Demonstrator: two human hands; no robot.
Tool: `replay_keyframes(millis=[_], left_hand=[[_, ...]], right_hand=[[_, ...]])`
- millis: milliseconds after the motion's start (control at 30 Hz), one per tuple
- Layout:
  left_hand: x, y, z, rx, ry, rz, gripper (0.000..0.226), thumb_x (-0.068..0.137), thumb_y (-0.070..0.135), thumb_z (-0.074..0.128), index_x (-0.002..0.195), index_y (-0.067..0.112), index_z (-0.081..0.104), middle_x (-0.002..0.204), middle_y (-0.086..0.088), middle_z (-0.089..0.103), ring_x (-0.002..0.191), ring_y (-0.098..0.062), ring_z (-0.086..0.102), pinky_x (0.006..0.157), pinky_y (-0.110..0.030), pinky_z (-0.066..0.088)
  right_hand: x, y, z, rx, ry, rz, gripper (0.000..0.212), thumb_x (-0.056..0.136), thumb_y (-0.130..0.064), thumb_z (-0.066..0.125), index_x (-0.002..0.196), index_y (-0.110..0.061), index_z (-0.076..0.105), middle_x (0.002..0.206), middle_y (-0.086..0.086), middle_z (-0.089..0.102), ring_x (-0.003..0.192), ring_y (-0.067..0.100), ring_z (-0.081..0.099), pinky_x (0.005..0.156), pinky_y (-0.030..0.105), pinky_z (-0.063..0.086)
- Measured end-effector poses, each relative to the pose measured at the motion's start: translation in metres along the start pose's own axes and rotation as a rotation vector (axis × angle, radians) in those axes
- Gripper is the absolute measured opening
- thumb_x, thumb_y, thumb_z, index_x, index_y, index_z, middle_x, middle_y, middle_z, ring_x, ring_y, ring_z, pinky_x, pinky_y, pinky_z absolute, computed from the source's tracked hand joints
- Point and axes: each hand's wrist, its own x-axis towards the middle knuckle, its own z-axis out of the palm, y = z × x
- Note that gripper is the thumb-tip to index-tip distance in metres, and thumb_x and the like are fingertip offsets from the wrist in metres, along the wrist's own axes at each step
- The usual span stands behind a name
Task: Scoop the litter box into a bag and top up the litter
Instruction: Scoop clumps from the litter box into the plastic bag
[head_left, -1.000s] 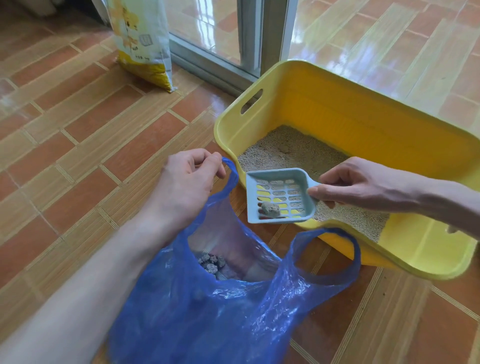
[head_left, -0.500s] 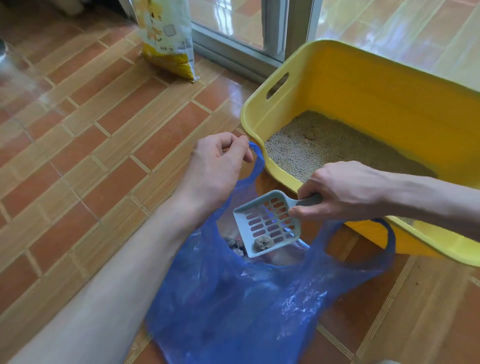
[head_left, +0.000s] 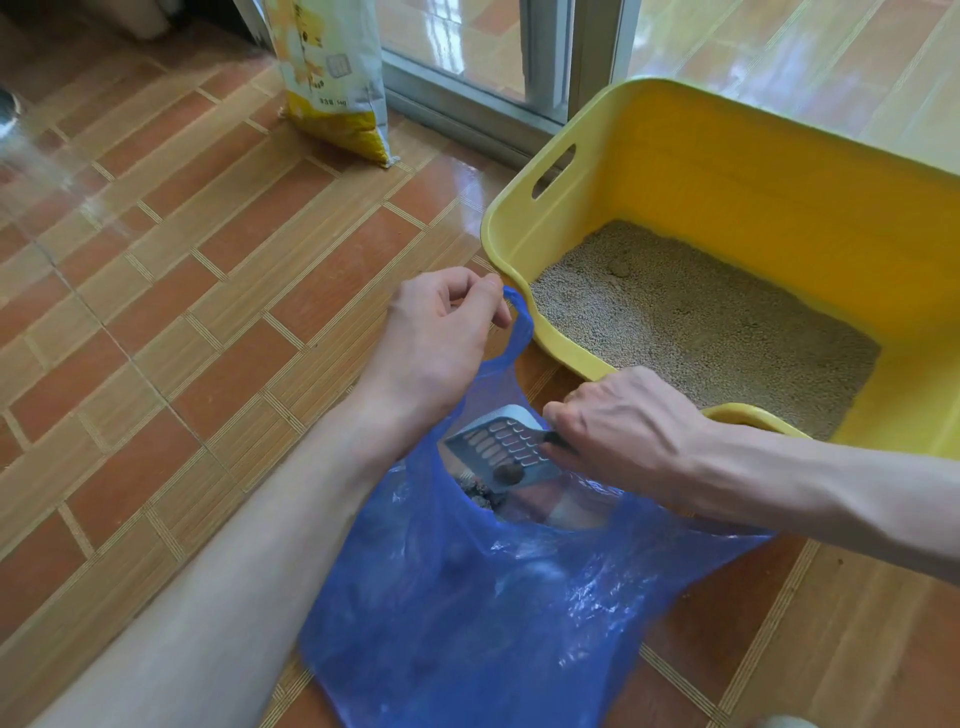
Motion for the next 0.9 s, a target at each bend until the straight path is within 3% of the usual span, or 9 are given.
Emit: replay_keyframes(millis=[100,200,267,667,900], left_hand=[[0.0,0.0,-0.001,-0.008,0.003,0.002,0.037,0.105,0.027,0.053,0.07,0.016,0.06,0.052,0.0,0.031,0.04,-0.011,0.023,0.043,-0.024,0.02],[0.0,0.0,0.0,-0.012,0.004,0.007,0.037,0.105,0.025,0.053,0.07,0.015,0.06,0.051,0.001,0.031,0.039,-0.01,0.023,0.043,-0.024,0.02],[0.0,0.0,0.0,-0.01,0.006,0.011,0.036,0.105,0.025,0.053,0.07,0.015,0.06,0.052,0.002,0.031,0.04,-0.01,0.023,0.043,-0.024,0.02],[0.002,-0.002,0.002,-0.002,0.001,0.011,0.037,0.105,0.027,0.053,0.07,0.016,0.06,0.052,0.002,0.03,0.041,-0.011,0.023,0.043,-0.024,0.019],[0.003,-0.002,0.001,-0.001,0.005,0.025,0.039,0.104,0.028,0.053,0.067,0.019,0.06,0.056,-0.004,0.03,0.043,-0.013,0.022,0.048,-0.027,0.018]], right_hand=[[0.0,-0.002,0.018,-0.024,0.164,-0.084,0.033,0.097,-0.038,0.037,0.073,-0.017,0.047,0.062,0.005,0.062,0.056,0.03,0.064,0.049,0.035,0.05],[-0.001,-0.005,0.027,-0.135,0.207,-0.174,0.029,0.086,-0.026,0.071,0.07,-0.019,0.049,0.056,0.001,0.053,0.047,0.026,0.055,0.047,0.035,0.046],[-0.003,-0.007,0.027,-0.198,0.234,-0.208,0.03,0.083,-0.024,0.076,0.07,-0.02,0.049,0.058,0.0,0.051,0.048,0.024,0.052,0.048,0.034,0.041],[-0.013,-0.006,0.025,-0.161,0.282,-0.184,0.026,0.091,-0.024,0.069,0.075,-0.019,0.05,0.063,0.0,0.051,0.051,0.023,0.052,0.05,0.036,0.04],[-0.015,0.006,0.005,0.041,0.263,-0.041,0.037,0.095,-0.044,0.044,0.068,-0.019,0.051,0.059,-0.002,0.054,0.05,0.027,0.058,0.047,0.033,0.043]])
